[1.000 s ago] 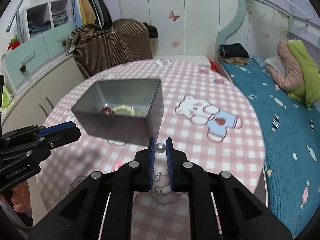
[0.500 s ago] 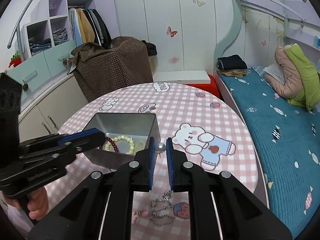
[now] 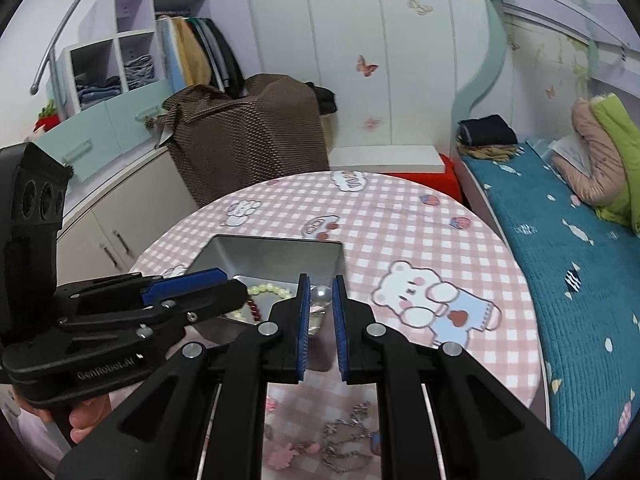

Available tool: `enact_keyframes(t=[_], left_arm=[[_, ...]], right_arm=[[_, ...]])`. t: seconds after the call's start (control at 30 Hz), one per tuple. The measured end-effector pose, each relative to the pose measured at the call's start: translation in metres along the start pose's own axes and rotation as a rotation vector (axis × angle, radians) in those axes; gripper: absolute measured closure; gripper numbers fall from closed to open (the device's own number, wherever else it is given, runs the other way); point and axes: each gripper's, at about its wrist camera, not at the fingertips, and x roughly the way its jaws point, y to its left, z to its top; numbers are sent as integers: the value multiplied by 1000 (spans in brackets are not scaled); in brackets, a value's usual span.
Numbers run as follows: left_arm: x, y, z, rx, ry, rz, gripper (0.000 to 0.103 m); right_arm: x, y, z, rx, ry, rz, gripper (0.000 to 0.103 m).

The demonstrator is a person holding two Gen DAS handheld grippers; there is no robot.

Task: Organize jewelry
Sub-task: 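Carry both items over the grey box and release them inside, then withdraw both grippers from the box toward the pink charms and chain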

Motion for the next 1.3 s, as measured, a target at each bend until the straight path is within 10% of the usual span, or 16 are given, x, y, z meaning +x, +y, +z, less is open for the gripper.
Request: enact_keyframes(t=[0.2, 0.33, 1.3], left_arm=[[-9, 9, -8, -15, 1, 23, 75], [-16, 15, -12, -27, -9, 33, 74], [-21, 8, -47, 3, 51, 65, 43]], right_arm=[[5, 15, 1, -33, 8, 28, 92], [3, 13, 3, -7, -2, -11, 65], [-14, -11, -42, 61, 85, -120, 47]])
